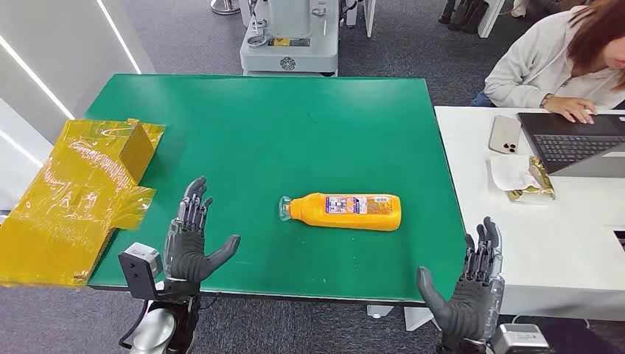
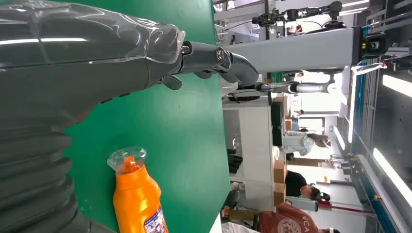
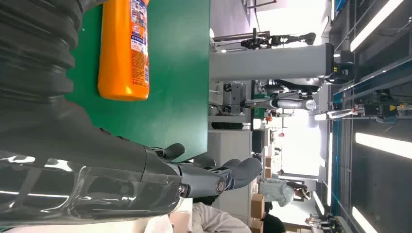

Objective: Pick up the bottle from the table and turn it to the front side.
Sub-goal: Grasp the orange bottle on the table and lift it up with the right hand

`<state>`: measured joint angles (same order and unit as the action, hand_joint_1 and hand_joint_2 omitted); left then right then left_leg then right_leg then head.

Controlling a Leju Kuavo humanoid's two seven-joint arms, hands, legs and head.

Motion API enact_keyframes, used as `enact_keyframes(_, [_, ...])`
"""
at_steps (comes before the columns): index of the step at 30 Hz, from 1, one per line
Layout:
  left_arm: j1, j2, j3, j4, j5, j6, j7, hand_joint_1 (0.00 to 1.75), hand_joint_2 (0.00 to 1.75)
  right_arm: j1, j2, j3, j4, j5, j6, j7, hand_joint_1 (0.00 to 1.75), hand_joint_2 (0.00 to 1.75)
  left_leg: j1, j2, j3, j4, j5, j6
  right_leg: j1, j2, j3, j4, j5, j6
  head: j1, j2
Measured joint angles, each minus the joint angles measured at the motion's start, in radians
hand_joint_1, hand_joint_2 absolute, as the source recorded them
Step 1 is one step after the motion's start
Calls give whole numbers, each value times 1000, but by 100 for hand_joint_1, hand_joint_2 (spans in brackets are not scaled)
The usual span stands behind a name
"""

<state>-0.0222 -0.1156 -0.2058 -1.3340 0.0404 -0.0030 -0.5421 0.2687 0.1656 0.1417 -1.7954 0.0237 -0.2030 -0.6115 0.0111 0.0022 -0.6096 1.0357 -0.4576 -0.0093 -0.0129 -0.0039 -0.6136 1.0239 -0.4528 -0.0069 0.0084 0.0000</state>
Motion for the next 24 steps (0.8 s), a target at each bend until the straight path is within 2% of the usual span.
enact_keyframes(5, [-7, -2, 0, 3, -4, -2, -3, 0, 175, -13, -16, 11, 12, 62, -31, 11, 0, 175, 0, 0, 0, 0, 0, 0, 0, 0, 0, 0, 0, 0, 0, 0])
enact_keyframes(10, [-42, -24, -4, 23, -17, -9, -5, 0, 175, -80, -54, 26, 49, 345, -88, 89, 0, 175, 0, 0, 0, 0, 0, 0, 0, 0, 0, 0, 0, 0, 0, 0])
enact_keyframes(14, [-59, -40, -19, 37, -28, -24, -5, 0, 175, -160, -95, 27, 111, 503, -62, 164, 0, 175, 0, 0, 0, 1, 0, 0, 0, 0, 0, 0, 1, 0, 0, 0])
enact_keyframes(17, [-79, -44, -38, 56, -27, -42, -8, 0, 175, -251, -147, 31, 197, 543, -34, 197, 0, 175, 0, 0, 0, 1, 1, 1, 0, 0, 0, 0, 2, 0, 0, 0])
enact_keyframes(24, [-128, -44, -74, 118, -2, -67, -21, 0, 175, -454, -275, 85, 414, 536, 72, 283, 0, 175, 0, 0, 0, 2, 1, 1, 0, 0, 0, 0, 2, 0, 0, 0])
